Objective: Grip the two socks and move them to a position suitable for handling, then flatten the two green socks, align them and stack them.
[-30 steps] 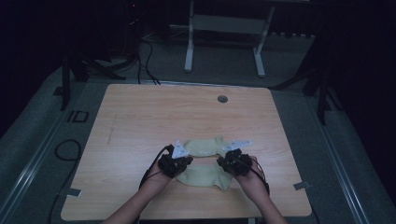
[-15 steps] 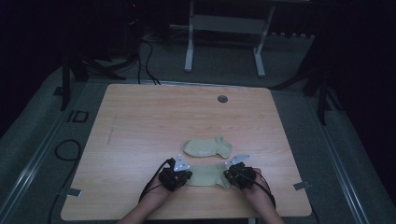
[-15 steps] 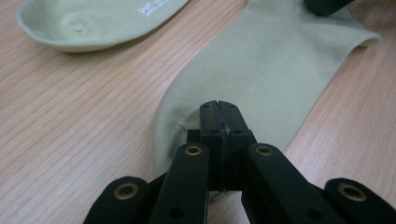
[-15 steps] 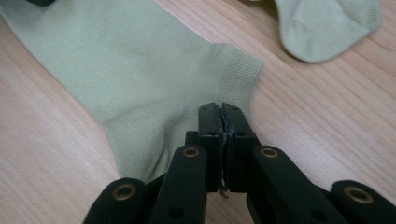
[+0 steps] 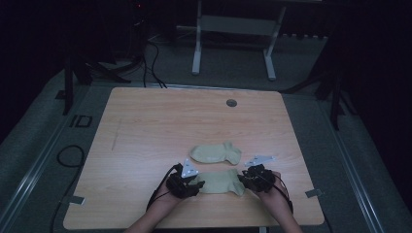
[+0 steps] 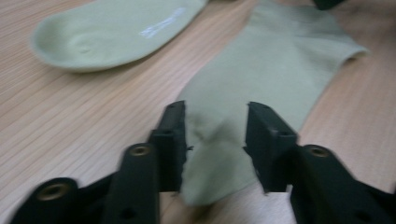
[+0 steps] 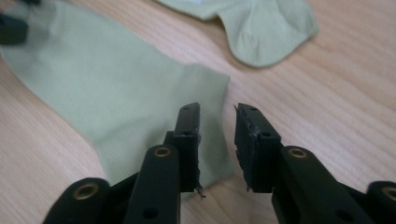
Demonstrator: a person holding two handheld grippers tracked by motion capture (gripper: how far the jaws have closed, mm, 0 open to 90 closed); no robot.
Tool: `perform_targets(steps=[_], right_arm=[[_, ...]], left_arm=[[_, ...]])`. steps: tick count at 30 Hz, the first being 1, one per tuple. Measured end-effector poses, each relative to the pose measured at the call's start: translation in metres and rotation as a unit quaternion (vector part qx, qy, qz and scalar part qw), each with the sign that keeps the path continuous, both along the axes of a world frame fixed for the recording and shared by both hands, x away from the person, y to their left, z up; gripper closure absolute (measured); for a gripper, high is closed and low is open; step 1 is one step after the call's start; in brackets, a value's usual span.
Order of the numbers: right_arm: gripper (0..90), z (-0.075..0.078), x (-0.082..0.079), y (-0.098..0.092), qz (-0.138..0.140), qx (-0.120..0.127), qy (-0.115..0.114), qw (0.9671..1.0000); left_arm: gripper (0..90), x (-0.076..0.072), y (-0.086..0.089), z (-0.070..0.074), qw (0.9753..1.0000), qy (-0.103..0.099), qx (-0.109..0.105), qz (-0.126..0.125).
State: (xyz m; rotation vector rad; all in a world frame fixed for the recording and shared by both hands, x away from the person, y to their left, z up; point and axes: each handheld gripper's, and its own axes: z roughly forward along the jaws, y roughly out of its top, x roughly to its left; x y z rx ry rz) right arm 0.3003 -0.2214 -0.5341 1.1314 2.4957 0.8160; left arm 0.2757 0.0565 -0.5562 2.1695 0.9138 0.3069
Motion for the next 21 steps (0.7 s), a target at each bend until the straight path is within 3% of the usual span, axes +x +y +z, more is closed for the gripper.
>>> perform_targets(steps=[6,8,14,21], right_arm=[[67.0,-0.006,-0.003,-0.001,0.002,0.0,0.012,0.9999],[66.2,-0.01,-0.003,0.001,0.002,-0.015,0.008,0.9998],[68.3,-0.012,-0.003,0.004,0.006,-0.029,0.006,0.9996],[81.0,-0.013,-0.005,0.007,0.015,-0.027,0.009,0.9995]], left_arm=[[50.7,0.002,0.011,-0.003,0.9997,0.009,0.002,0.023],[50.2,0.002,0.012,-0.004,0.9996,0.008,0.004,0.028],[48.7,0.003,0.015,-0.005,0.999,0.019,0.005,0.041],[60.5,0.002,0.017,-0.005,0.9991,0.033,0.017,0.022]])
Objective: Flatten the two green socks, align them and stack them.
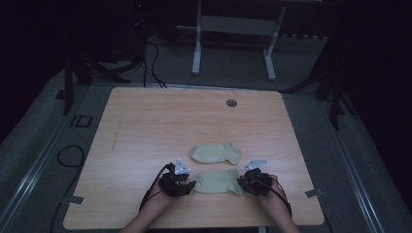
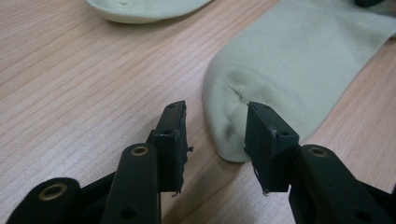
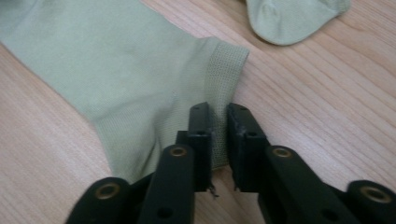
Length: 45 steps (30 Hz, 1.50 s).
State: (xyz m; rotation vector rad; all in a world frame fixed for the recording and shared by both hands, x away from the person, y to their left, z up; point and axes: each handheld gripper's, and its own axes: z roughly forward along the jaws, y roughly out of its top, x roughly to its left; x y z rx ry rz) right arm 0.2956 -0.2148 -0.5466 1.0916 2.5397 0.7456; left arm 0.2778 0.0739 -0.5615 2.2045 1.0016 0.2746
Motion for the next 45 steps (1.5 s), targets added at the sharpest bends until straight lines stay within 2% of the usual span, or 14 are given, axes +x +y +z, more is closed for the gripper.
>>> perform_targets(steps=[2,6,7,12,16,21,24,31,33,39,43,45], right_arm=[[82.2,0.0,0.0,0.001,0.0,-0.001,-0.001,1.0],[83.6,0.0,-0.001,0.002,-0.002,-0.002,-0.004,1.0],[83.9,0.0,-0.001,0.003,-0.002,-0.002,-0.006,1.0],[84.3,0.005,-0.002,0.0,0.001,0.011,-0.004,0.9999],[84.2,0.023,-0.007,-0.004,0.0,0.036,-0.018,0.9992],[84.2,0.045,-0.006,-0.006,0.001,0.044,-0.039,0.9982],[84.2,0.054,0.002,-0.006,-0.001,0.042,-0.05,0.9979],[84.1,0.067,0.028,-0.003,-0.009,0.036,-0.054,0.9978],[84.1,0.069,0.037,-0.001,-0.011,0.033,-0.052,0.998],[84.0,0.072,0.068,0.007,-0.018,0.019,-0.043,0.9987],[83.9,0.065,0.083,0.012,-0.024,0.012,-0.033,0.9991],[83.9,0.061,0.089,0.012,-0.027,0.009,-0.027,0.9992]], left_arm=[[64.8,0.0,-0.001,0.0,1.0,-0.003,0.003,-0.005],[81.9,-0.001,-0.003,0.0,0.9998,0.0,-0.001,-0.018],[85.4,-0.002,-0.004,0.0,0.9998,-0.004,0.005,-0.019],[87.4,-0.004,-0.004,0.007,0.9998,-0.01,-0.011,-0.016],[87.5,-0.006,0.002,0.021,0.9993,-0.017,-0.03,-0.013],[87.5,-0.003,0.006,0.039,0.9986,-0.03,-0.043,-0.009],[87.4,0.005,0.006,0.047,0.9983,-0.031,-0.048,-0.007],[87.5,0.028,0.007,0.062,0.9987,-0.033,-0.038,0.004],[87.4,0.036,0.006,0.063,0.9988,-0.037,-0.029,0.014],[87.4,0.058,0.002,0.065,0.9988,-0.04,-0.005,0.026],[87.4,0.071,0.001,0.059,0.9989,-0.03,0.007,0.036],[87.4,0.077,0.001,0.055,0.999,-0.021,0.004,0.039]])
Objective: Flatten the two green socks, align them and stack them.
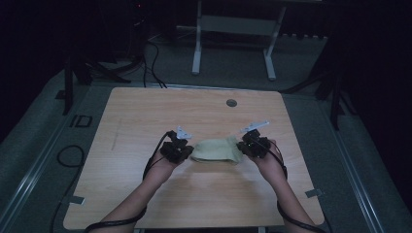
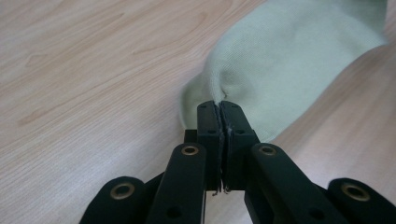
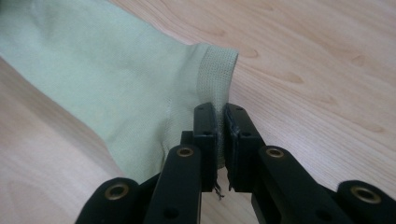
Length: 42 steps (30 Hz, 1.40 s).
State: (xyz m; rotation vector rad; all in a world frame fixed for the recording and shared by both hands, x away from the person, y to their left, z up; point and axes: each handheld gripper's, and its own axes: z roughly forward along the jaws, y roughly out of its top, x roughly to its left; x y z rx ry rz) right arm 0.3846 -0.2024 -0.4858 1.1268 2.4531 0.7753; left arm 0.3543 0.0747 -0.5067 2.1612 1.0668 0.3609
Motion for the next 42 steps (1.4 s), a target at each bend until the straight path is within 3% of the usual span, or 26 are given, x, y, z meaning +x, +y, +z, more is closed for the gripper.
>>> perform_targets(steps=[6,16,23,29,33,38,40,42], right_arm=[[83.8,-0.018,0.012,0.0,-0.011,-0.011,0.019,0.9997],[83.3,-0.042,0.02,0.001,-0.023,-0.024,0.035,0.9989],[82.6,-0.052,0.025,0.004,-0.025,-0.031,0.04,0.9984],[82.6,-0.051,0.026,0.004,-0.03,-0.027,0.044,0.9982],[82.4,-0.051,0.026,0.004,-0.03,-0.028,0.046,0.9981],[82.3,-0.051,0.026,0.005,-0.03,-0.032,0.045,0.998],[79.7,-0.051,0.027,0.004,-0.031,-0.03,0.048,0.9979],[76.1,-0.048,0.026,0.004,-0.033,-0.033,0.047,0.9978]], left_arm=[[87.4,0.008,-0.004,-0.017,0.9998,0.02,0.002,0.001],[87.1,0.017,-0.008,-0.038,0.9995,0.026,0.016,0.01],[86.5,0.022,-0.008,-0.043,0.9994,0.019,0.022,0.016],[86.7,0.023,-0.007,-0.034,0.9997,0.001,0.01,0.022],[86.7,0.026,-0.008,-0.031,0.9996,-0.002,0.015,0.026],[86.4,0.031,-0.01,-0.043,0.999,0.03,0.02,0.026],[80.2,0.031,-0.01,-0.043,0.999,0.035,0.015,0.024],[63.1,0.028,-0.012,-0.037,0.9996,0.022,0.013,0.015]])
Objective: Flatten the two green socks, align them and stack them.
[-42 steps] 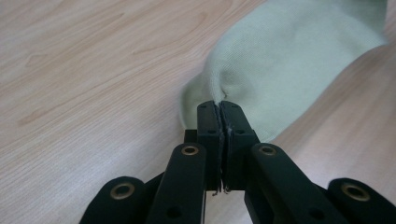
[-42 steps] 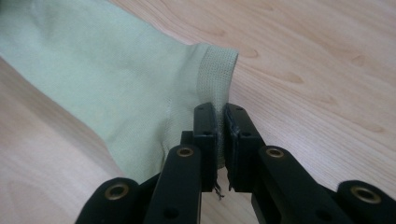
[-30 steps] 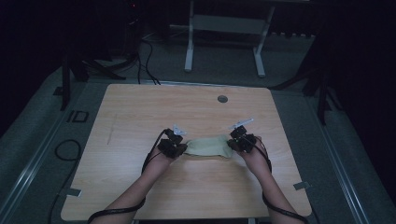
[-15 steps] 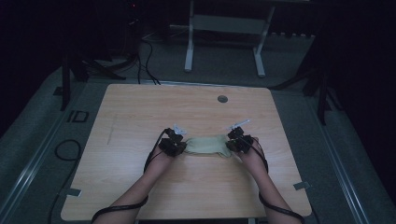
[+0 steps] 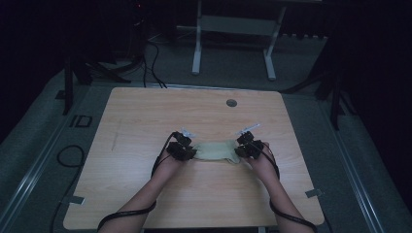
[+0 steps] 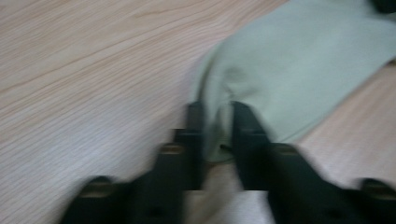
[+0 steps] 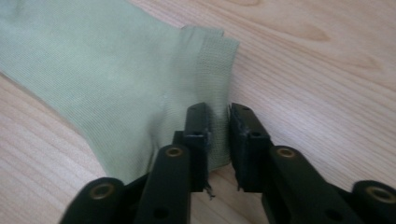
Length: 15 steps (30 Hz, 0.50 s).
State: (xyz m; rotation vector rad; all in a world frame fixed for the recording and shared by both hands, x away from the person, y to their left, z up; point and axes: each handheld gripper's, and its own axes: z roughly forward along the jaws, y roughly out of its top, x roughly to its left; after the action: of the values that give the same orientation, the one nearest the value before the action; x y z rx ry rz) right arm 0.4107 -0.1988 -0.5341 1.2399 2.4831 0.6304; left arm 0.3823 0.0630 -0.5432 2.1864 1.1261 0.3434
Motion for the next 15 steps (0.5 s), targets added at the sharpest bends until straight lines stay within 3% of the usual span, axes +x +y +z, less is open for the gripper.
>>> perform_targets(steps=[3,6,7,10,15], right_arm=[[74.8,0.01,-0.004,-0.001,-0.002,0.004,-0.015,0.9999],[74.8,0.02,-0.007,-0.001,-0.002,0.021,-0.03,0.9993],[74.9,0.025,-0.01,0.002,0.0,0.035,-0.036,0.9988],[81.0,0.025,-0.013,0.011,0.014,0.047,-0.033,0.9983],[84.1,0.011,-0.012,0.024,0.025,0.045,-0.014,0.9986]], left_arm=[[59.3,-0.005,-0.003,0.013,0.9997,-0.023,-0.001,-0.003],[67.1,-0.01,-0.013,0.023,0.9989,-0.044,0.002,-0.014],[74.8,-0.01,-0.016,0.024,0.9989,-0.043,0.003,-0.02],[85.5,-0.008,-0.028,0.018,0.9987,-0.036,0.012,-0.034],[86.7,0.0,-0.035,0.0,0.9995,-0.012,0.006,-0.027]])
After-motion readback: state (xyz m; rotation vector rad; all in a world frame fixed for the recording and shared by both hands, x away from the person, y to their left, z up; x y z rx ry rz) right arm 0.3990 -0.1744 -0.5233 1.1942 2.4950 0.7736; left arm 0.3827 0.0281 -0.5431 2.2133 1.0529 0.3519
